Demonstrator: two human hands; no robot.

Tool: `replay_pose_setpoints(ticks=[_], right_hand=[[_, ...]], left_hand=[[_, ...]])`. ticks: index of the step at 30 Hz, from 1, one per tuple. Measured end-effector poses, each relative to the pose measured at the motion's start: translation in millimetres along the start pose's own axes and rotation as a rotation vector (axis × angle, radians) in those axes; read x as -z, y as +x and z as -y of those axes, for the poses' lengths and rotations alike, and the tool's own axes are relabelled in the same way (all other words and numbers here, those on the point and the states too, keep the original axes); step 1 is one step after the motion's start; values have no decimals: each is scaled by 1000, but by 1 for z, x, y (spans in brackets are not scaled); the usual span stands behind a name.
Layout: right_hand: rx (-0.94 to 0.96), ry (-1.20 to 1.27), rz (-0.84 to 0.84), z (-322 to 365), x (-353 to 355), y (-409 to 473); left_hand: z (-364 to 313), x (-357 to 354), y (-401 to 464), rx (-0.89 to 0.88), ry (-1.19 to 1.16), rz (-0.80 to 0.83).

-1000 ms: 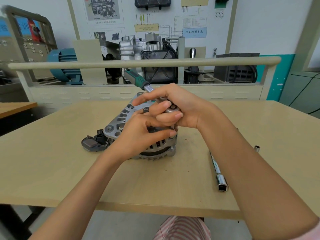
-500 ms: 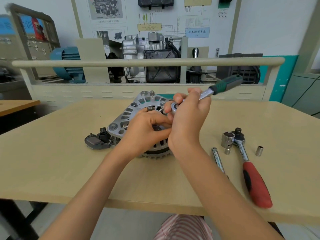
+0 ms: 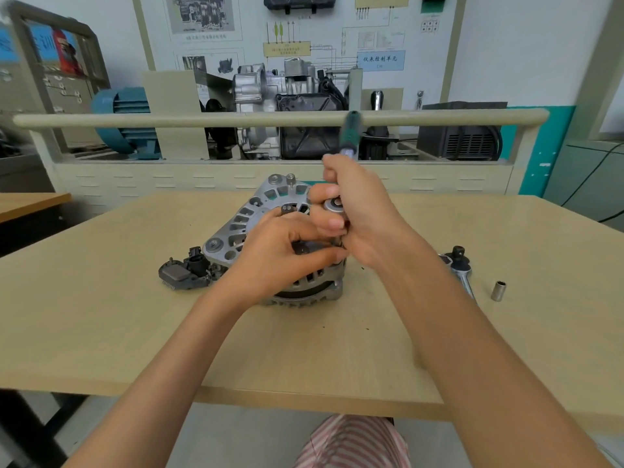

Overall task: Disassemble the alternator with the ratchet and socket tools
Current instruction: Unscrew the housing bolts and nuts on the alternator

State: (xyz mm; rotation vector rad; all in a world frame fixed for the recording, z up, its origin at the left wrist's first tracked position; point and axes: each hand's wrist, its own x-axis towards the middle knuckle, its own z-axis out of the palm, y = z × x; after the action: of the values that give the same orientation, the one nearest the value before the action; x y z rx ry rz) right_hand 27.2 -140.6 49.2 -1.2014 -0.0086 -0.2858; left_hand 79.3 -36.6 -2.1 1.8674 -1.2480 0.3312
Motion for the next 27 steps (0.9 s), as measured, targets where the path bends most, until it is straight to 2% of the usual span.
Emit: replay_pose_setpoints(ticks=[4,7,10,13,15,18,19,22,27], right_hand=[[-270,-188,355,15,7,10],[-313,-193,414,16,8,12],[-249,-112,346,10,8,8],[-106,-65,195,5,6,0],[69,14,-14,-4,-2,-6],[432,194,-408,-24,-21,-18],[500,239,-455,-30,-26,-20],[504,208,-449,-36,-28,-21],[304,260,-341,-20,-14,-15]], left_hand=[[-5,1,-1,-17,-43,-8],[-4,1,-2,-17,-38,-18],[-6,1,-1,-15,-59,-25],[-7,0,-2,-9,-47,-17],[-6,0,-2,-15,-18,-25],[-7,2,-3,-24,11,-27],[-7,4,-4,-14,-3,-26],[-8,4,-5,1,-25,-20],[-5,1,-3,-8,0,-1]])
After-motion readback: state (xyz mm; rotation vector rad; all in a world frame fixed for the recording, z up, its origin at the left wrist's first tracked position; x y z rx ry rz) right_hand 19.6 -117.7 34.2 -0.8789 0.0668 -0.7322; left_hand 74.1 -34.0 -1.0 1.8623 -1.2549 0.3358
